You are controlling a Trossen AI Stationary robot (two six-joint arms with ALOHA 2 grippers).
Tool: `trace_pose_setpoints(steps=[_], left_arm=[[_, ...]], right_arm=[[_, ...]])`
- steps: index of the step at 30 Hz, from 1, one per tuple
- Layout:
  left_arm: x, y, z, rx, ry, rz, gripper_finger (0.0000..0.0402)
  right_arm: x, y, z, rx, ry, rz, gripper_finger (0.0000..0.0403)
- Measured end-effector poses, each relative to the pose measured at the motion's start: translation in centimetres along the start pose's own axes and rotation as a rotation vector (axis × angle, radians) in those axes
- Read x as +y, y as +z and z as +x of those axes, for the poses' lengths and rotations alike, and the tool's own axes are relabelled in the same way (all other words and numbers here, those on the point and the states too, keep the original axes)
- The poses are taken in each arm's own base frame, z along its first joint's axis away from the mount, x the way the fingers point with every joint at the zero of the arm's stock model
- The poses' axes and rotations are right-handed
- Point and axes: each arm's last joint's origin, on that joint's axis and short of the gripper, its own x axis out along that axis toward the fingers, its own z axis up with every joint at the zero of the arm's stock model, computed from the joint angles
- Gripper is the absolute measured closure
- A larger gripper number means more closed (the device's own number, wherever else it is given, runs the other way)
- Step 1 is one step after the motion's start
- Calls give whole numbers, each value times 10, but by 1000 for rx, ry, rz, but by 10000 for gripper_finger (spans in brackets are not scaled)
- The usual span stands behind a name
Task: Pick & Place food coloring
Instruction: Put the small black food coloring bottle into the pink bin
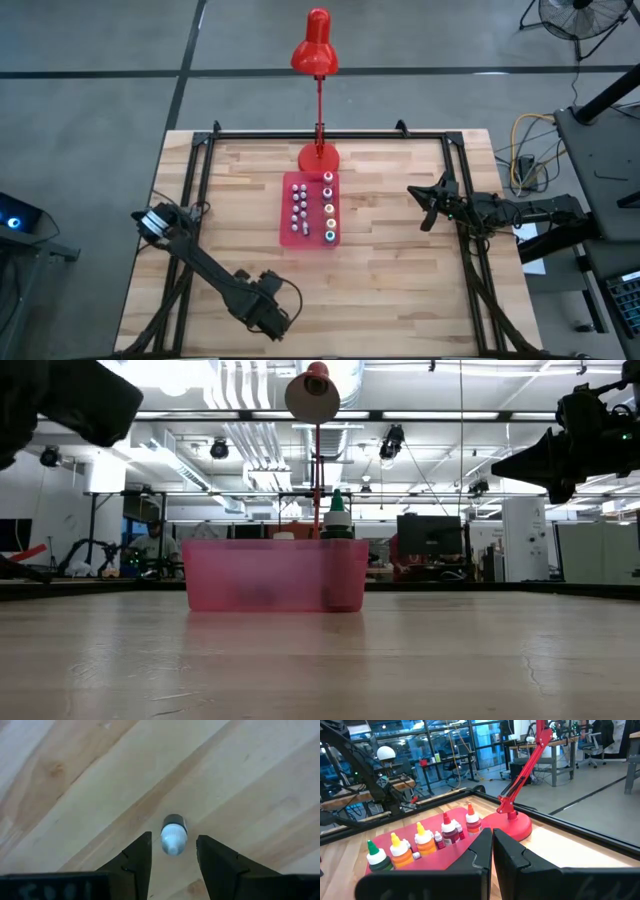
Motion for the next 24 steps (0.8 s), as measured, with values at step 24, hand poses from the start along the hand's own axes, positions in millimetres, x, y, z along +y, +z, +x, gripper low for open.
trace_pose_setpoints(steps=[24], left_arm=[[-6, 8, -5, -8, -15, 99, 363]], right_arm=[[0, 0, 0, 0, -1, 0, 394]])
